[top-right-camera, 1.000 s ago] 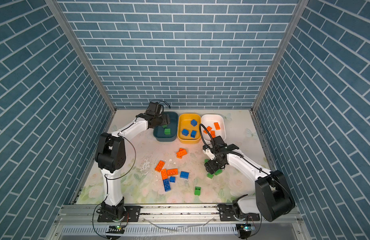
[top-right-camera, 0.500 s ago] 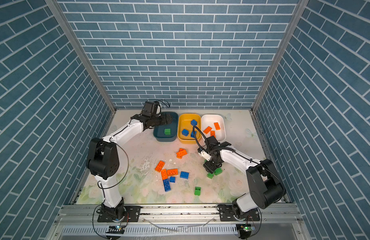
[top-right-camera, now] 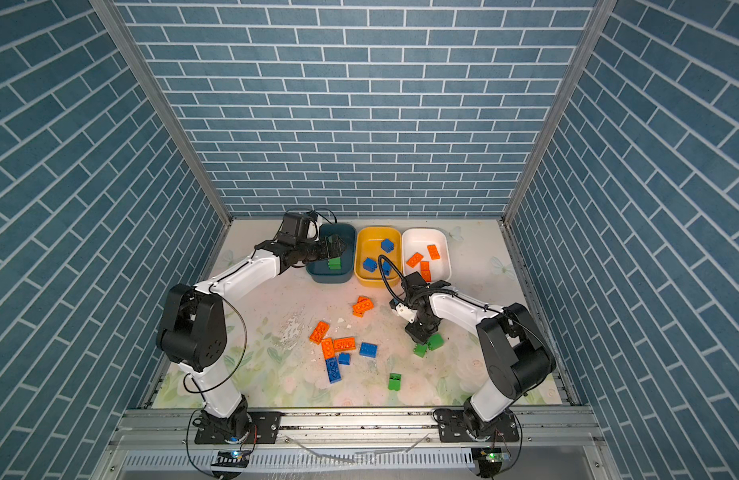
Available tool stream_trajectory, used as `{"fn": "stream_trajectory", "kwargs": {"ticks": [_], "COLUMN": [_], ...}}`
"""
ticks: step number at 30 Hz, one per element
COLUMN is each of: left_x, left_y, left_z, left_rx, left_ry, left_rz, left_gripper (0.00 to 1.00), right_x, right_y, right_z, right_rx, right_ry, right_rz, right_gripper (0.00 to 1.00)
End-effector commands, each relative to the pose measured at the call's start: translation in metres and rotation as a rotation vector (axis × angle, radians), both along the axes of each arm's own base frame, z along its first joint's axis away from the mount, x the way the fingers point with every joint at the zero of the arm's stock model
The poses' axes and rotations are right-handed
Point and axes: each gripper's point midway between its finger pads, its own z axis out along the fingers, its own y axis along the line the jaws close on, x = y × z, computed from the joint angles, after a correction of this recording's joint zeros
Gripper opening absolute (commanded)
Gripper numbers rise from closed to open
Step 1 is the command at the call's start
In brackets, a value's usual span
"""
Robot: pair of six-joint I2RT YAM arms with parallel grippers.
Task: Sort the legos into containers by color
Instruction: 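Grasp the blue brick in the green cluster with the right gripper, then carry the blue brick into the yellow bin and release it with the right gripper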
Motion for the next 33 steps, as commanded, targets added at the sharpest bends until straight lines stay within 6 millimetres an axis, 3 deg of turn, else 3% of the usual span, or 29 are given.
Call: {"fn": "stream_trajectory", "kwargs": {"ticks": [1,9,15,18,22,26,30,33], "left_x": [-0.007,-0.02,-0.029,-0.032,-0.035,-0.036,-0.039,-0.042], "left_y": [0.0,0.004,0.013,0.015,0.015,0.017,0.02,0.023], "left_z": [0.01,0.009,0.007,0.006,0.004,0.002,0.001,0.002], "left_rx": [-0.019,-0.047,-0.009,-0.008,-0.024,-0.025,-0.015,-0.023], "left_ry": [-0.013,0.001,0.003,0.009,0.014,0.021,0.035,0.03], "left_rz": [0.0,0.018,0.032,0.036,0.049,0.062,0.072,0.089], "left_gripper": [0.99,0.99,0.99,0.99,0.99,0.99,0.99,0.99], "right_x": [0.006,0.009,0.022,0.037,0.074,0.131,0.183,0.211], "right_y": [0.011,0.05,0.074,0.085,0.113,0.126,0.13,0.141], "right_z": [0.007,0.025,0.06,0.082,0.121,0.152,0.151,0.142], "right_rx": [0.021,0.2,0.37,0.459,0.684,0.834,0.819,0.763], "right_ry": [-0.005,0.007,-0.101,-0.196,-0.365,-0.526,-0.598,-0.589], "right_rz": [0.041,0.057,0.039,-0.012,-0.112,-0.327,-0.498,-0.498], "right_gripper": [0.38,0.27,0.25,0.24,0.22,0.22,0.22,0.25]}}
